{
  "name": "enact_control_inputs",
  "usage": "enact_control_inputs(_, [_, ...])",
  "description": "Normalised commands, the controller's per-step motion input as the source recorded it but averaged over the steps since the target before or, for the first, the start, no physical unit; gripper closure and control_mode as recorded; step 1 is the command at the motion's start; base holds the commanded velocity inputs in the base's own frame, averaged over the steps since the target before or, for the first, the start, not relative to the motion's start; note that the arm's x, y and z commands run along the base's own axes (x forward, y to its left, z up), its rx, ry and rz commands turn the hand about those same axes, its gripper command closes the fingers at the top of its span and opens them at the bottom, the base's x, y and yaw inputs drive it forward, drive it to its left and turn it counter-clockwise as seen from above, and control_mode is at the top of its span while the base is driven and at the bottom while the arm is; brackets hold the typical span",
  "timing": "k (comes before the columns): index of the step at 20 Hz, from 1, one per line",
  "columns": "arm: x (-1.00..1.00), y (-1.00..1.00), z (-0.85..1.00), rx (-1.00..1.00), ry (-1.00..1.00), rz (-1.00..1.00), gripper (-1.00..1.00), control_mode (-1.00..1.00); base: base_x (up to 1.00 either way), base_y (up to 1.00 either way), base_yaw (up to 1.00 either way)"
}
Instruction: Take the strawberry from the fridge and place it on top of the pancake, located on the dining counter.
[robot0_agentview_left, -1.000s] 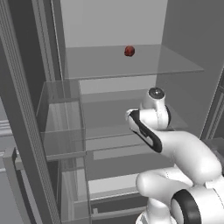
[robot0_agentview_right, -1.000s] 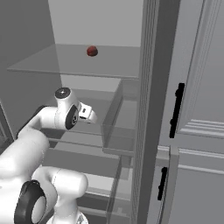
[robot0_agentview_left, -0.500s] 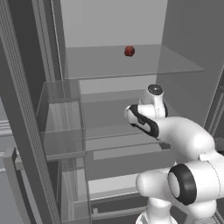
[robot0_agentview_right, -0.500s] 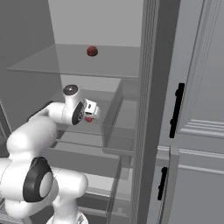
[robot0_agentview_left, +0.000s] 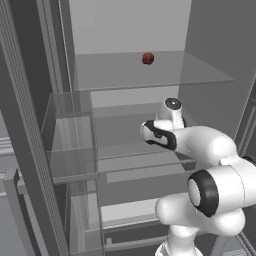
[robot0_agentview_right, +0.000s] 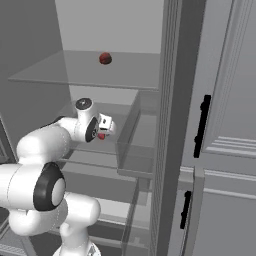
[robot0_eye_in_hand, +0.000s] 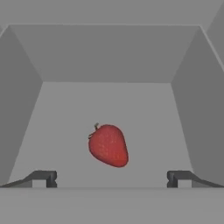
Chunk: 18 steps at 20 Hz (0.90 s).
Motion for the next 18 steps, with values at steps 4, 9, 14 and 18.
enact_control_inputs(4, [0.24,0.00,-0.17,0.00,0.00,0.00,-1.00,-1.00,0.00,0.00,0.00])
enact_control_inputs(9, [0.17,0.00,-0.27,-0.02,0.00,0.00,-1.00,-1.00,0.00,0.00,0.00])
enact_control_inputs(14, [0.19,0.00,-0.34,-0.03,0.00,0.00,-1.00,-1.00,0.00,0.00,0.00])
enact_control_inputs(18, [0.16,0.00,-0.36,-0.04,0.00,0.00,-1.00,-1.00,0.00,0.00,0.00])
